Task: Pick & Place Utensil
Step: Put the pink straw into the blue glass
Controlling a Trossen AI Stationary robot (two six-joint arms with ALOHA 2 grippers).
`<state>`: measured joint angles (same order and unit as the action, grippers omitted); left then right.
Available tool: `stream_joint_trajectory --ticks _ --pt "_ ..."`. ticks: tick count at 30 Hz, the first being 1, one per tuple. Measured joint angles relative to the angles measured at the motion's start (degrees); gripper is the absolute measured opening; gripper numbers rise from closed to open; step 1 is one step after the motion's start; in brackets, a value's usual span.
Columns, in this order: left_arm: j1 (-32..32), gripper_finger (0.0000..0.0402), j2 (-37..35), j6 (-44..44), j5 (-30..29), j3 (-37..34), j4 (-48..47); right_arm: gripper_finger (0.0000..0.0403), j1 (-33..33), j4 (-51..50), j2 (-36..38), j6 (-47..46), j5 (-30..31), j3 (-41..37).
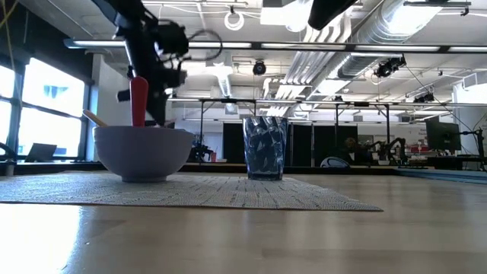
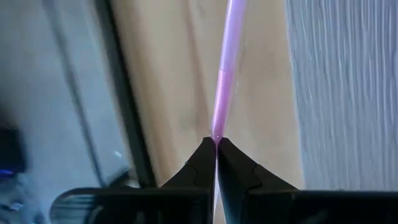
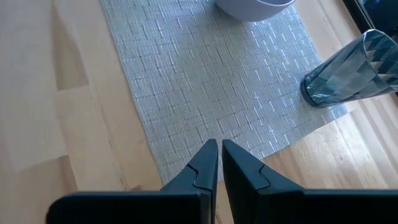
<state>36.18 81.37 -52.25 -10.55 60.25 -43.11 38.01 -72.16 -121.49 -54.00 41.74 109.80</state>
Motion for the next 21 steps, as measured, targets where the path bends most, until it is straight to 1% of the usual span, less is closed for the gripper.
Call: stream_joint_trajectory --ticks 1,4,6,10,13,15,18,21 --pt "-1.0 0.0002 -1.2 0.9 0.2 0.1 1.3 0.0017 0.1 0.0 0.0 0.0 0.0 0.0" --pt "-3.5 0.0001 -5.1 4.2 3.2 0.1 5.1 0.0016 0.3 0.2 0.0 0.0 0.1 0.0" --pt "-5.2 0.0001 -7.2 7.5 7.1 0.1 9.2 0.0016 0.3 0.5 0.0 0.0 0.3 0.0" --pt "-8.5 0.0001 -9.5 16.7 17.4 0.1 17.5 0.0016 0.3 1.5 0.0 0.0 1.5 0.0" --pt "-11.3 0.0001 -9.9 21.7 22.0 0.1 23.6 0.0016 0.3 2.2 0.0 0.3 1.4 0.0" --pt "-13.2 0.0001 -9.9 22.6 23.3 0.1 27.5 0.0016 0.3 2.7 0.0 0.4 1.4 0.0" --pt "-16.0 0.0001 -9.9 24.3 23.7 0.1 34.5 0.0016 0.3 2.8 0.0 0.4 1.4 0.0" --pt "-18.3 0.0001 -9.9 29.1 23.7 0.1 42.0 0.0016 0.3 2.8 0.0 0.4 1.4 0.0"
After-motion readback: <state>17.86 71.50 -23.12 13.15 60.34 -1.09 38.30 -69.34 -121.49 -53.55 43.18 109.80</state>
